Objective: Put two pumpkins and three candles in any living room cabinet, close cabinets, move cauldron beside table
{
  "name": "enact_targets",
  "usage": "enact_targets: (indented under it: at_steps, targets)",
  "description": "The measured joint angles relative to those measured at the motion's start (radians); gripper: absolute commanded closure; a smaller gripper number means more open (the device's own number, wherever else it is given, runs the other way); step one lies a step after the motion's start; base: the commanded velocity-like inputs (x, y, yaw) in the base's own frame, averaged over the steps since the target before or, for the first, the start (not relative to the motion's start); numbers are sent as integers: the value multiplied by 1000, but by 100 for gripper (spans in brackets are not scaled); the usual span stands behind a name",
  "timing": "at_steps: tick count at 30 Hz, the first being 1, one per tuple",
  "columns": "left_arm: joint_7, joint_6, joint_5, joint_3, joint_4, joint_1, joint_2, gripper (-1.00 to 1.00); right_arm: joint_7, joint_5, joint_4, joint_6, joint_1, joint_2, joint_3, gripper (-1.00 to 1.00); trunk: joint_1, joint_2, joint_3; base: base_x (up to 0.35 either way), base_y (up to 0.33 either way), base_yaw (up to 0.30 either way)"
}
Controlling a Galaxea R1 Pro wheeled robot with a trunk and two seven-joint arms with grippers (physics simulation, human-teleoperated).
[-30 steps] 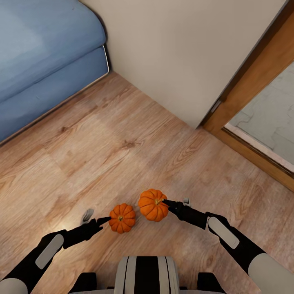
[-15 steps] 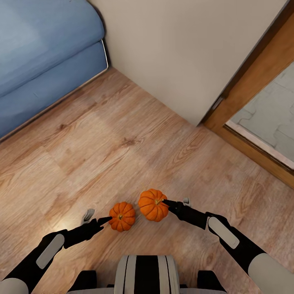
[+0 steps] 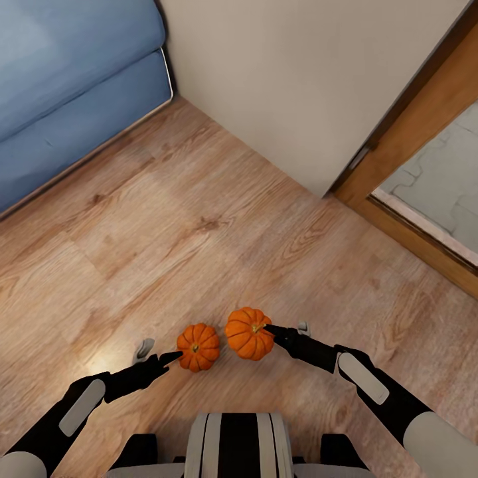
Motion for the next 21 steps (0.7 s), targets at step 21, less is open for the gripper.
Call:
enact_targets:
  at_steps: [21]
  targets:
    - [-17, 11, 27, -2, -4, 0, 0, -100, 0, 1, 0, 0, 0, 1, 0, 100, 2, -1, -23, 1, -1, 0]
